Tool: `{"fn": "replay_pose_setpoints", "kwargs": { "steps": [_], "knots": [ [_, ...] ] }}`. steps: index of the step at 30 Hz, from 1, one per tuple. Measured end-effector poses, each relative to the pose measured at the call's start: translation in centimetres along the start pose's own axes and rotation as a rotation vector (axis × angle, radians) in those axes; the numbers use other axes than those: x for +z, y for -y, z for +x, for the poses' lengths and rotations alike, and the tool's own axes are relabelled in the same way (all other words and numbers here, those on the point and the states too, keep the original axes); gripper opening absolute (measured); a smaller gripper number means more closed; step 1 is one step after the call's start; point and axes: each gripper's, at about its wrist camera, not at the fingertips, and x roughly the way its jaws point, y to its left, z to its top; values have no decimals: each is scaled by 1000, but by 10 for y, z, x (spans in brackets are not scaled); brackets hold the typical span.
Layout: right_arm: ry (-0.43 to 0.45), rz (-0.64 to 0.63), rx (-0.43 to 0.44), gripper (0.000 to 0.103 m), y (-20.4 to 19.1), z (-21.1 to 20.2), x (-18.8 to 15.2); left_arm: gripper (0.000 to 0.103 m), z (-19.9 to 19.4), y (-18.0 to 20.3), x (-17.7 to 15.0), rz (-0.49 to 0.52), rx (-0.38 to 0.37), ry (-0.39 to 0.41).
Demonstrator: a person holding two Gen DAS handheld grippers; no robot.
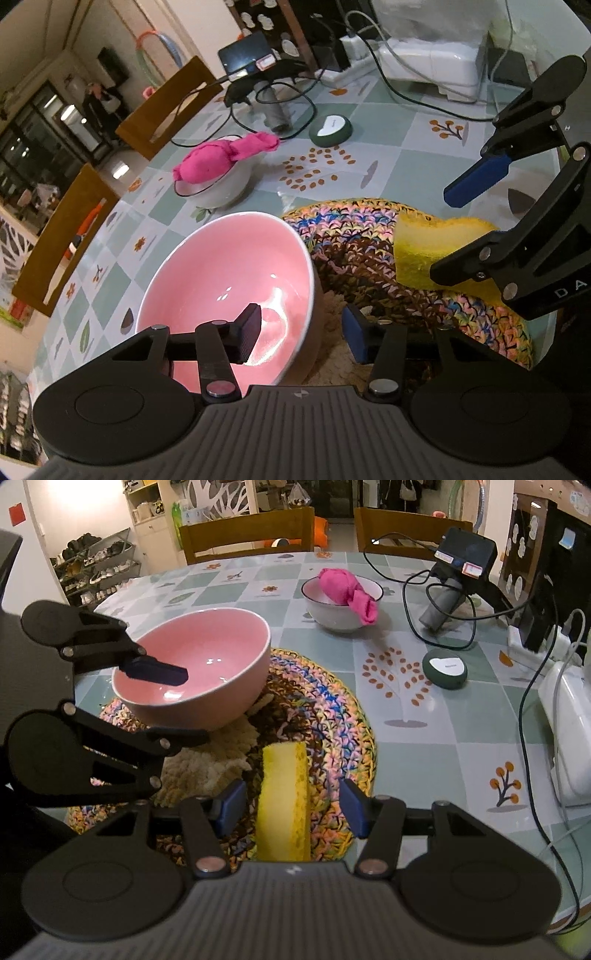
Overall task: Clean bowl
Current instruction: 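Grip the pink bowl rim with the left gripper and tilt it up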
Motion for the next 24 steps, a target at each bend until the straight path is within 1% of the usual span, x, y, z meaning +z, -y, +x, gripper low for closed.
{"fn": "replay_pose_setpoints", "kwargs": {
  "steps": [4,7,9,12,14,18,24],
  "knots": [
    [-6,3,0,57,1,3,-1,52,6,2,-1,30,-11,-12],
    [-9,8,0,57,1,4,-2,51,8,2,-2,41,-21,-4],
    [-11,11,0,57,1,5,-2,49,8,3,-3,60,-15,11],
    [-13,15,3,56,2,6,-3,43,11,5,-5,92,-7,10],
    [-15,17,4,56,2,7,-3,33,14,6,-7,107,0,1],
    [-19,20,6,55,2,9,-3,23,20,9,-9,125,-1,-17],
    [-24,21,8,55,3,11,-3,20,25,7,-10,101,-16,-27]
  ]
}}
